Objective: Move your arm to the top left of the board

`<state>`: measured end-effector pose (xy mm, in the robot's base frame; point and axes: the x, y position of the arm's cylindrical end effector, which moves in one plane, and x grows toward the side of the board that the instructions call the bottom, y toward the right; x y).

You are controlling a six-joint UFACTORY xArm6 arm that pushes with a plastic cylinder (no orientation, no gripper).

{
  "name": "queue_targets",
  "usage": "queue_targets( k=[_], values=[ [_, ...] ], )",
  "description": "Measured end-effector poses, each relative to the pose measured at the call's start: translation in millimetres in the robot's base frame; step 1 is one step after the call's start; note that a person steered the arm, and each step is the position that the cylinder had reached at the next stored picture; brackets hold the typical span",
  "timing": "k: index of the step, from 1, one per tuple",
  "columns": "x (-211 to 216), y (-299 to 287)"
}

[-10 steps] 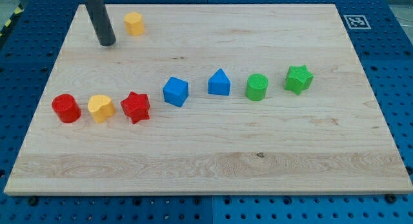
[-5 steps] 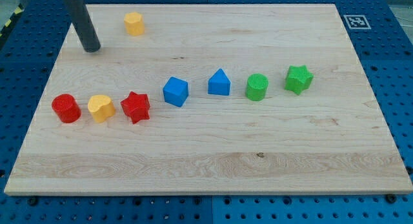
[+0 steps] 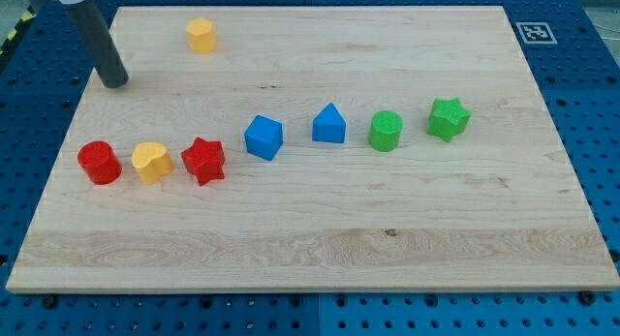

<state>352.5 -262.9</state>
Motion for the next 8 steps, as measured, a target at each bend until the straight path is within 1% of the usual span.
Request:
queue_targets(
  k=[3,8],
  values=[
    [9.5,-18.0],
    [10.7,-42.0]
  ],
)
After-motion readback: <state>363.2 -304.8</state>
